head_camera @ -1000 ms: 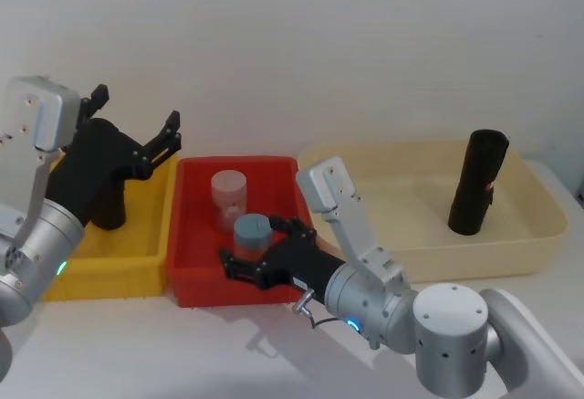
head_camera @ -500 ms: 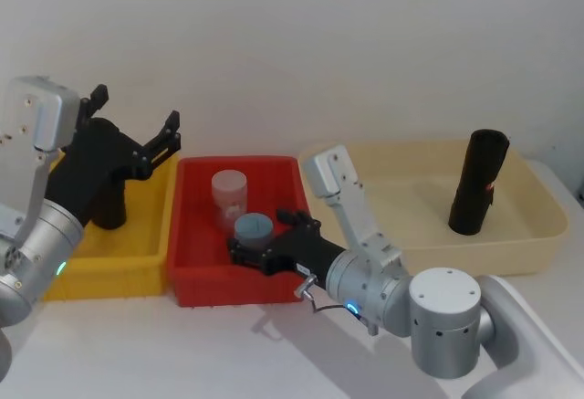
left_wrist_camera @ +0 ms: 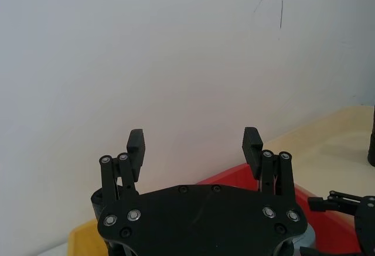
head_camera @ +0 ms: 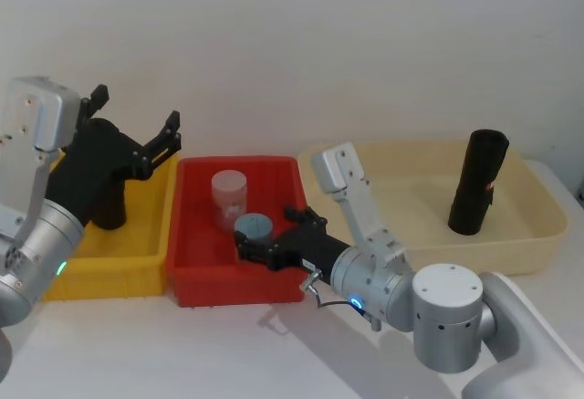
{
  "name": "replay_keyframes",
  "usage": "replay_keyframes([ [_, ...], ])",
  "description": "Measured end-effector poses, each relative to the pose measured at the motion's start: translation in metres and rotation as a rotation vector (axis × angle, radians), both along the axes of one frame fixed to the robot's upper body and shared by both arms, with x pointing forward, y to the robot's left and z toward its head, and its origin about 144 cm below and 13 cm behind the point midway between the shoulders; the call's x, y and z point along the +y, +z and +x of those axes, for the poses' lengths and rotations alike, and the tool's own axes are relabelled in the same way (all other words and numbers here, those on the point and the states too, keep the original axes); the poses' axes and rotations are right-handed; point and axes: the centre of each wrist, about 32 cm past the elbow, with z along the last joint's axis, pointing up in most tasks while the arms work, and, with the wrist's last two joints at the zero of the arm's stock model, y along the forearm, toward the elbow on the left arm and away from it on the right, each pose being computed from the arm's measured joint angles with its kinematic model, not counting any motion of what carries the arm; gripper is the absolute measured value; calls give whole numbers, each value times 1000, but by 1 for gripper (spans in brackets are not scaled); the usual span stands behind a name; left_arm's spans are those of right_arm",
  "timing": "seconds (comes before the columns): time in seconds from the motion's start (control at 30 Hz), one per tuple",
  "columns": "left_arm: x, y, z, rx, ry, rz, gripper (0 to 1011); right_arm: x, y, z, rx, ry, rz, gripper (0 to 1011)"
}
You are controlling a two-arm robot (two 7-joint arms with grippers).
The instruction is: Pick up the garbage bag with the one hand and transfer it to the other hand.
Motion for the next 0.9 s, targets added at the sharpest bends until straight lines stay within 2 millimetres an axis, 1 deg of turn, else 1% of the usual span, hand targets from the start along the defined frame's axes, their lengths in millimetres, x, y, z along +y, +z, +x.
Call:
replay_keyframes([
  [0.9, 0, 0, 0, 0, 0, 0, 1001, 5, -6, 0, 16, 24, -1, 1000],
])
